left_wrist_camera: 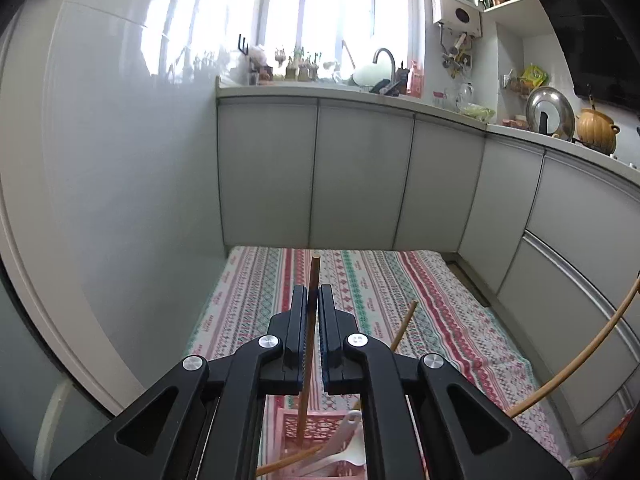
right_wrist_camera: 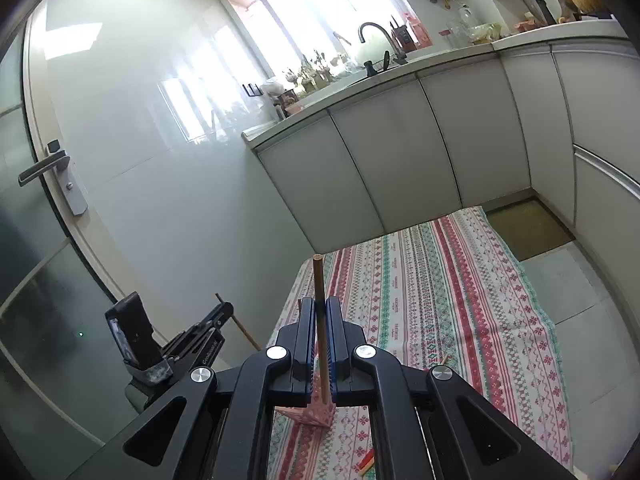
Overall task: Organize utensils
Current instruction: 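Open the left tool to drop its chopstick into the basket, then lower the chopstick into the basket with the right tool and open it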
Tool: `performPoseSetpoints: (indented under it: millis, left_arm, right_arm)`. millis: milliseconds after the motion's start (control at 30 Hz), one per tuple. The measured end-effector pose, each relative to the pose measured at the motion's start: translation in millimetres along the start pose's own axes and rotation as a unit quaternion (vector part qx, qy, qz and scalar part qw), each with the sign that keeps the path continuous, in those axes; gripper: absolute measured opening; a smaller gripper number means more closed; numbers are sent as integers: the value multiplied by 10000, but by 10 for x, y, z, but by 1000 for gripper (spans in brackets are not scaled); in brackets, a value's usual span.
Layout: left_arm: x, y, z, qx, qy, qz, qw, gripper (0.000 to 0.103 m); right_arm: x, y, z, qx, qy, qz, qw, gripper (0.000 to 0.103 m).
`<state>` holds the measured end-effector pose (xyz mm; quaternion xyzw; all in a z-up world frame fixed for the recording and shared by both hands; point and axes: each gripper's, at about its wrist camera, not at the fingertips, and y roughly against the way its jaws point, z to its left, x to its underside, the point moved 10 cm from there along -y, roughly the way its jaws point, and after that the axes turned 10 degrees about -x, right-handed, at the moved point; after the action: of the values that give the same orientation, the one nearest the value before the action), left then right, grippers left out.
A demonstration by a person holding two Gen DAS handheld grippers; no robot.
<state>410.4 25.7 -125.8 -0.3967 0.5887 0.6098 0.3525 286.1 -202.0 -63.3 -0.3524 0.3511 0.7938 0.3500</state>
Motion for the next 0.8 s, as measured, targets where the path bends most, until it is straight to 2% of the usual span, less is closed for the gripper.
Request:
performPoseSetpoints:
  millis: [67,100,133,200,300,433,567,800]
  left_arm:
    - [-1,23,-41,130,47,111,9998,10]
    - [-1,74,-58,203,40,171,9996,21]
    - [-13,116,-57,215,39,181,9996,36]
    - [-38,243,-10,169,68,189,9997,50]
    - [-40,455,110,148,130,323,9993,54]
    - [48,659,424,-133,343,696,9969,63]
    - [200,742,695,-274,526,993,9933,64]
    - [407,785,975,-465,464,1227,9903,64]
  right_arm:
    - [-10,10,57,-35,43,-17,10000,5]
    - [-14,9,88,-51,65,-20,10000,5]
    - [-15,7,122,-73,83,-23,9999,5]
    - [-10,-11,189,-114,121,-18,9999,5]
    - [9,-64,307,-200,198,-2,9996,5]
    - [57,-209,492,-270,350,67,9990,5]
    - [142,-444,578,-270,401,179,9987,5]
    - [325,-937,712,-108,624,377,9973,5]
